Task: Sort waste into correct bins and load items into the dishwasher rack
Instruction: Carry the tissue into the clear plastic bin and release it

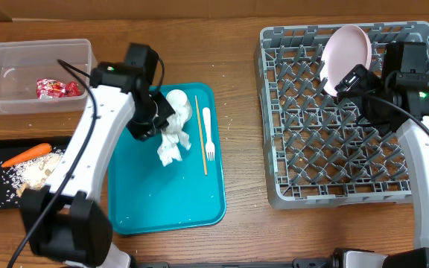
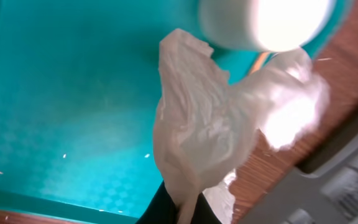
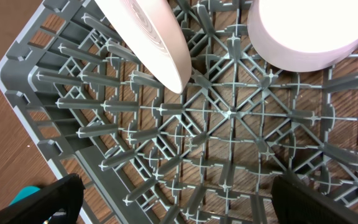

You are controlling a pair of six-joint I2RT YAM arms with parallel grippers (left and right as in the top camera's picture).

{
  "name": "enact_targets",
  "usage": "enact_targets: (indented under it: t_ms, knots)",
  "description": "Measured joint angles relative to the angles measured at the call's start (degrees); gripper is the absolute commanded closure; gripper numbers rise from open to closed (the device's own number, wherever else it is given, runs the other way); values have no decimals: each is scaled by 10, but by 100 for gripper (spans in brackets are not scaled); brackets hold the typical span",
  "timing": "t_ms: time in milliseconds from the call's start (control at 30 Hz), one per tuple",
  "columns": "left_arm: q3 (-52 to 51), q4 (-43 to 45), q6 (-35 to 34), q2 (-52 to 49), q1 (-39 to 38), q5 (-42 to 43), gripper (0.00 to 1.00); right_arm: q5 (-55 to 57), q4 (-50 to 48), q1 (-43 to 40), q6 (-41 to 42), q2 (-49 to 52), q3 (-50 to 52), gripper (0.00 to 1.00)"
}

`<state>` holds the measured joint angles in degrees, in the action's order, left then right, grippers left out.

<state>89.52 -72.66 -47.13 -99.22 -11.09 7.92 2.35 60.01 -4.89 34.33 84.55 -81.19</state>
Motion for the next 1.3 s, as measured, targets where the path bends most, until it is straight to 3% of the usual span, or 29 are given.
enact_targets:
  t_ms: [400, 633, 767, 1300]
  knots:
    - [55, 8, 23, 35, 78, 0, 96, 0, 0, 0, 0, 0, 0, 0]
    - [84, 151, 24, 35, 190, 0, 96, 0, 0, 0, 0, 0, 0, 0]
    - [88, 188, 7, 30, 251, -19, 96, 0, 0, 0, 0, 0, 0, 0]
    - [92, 324, -92, -181, 378, -73, 92, 0, 0, 0, 0, 0, 0, 0]
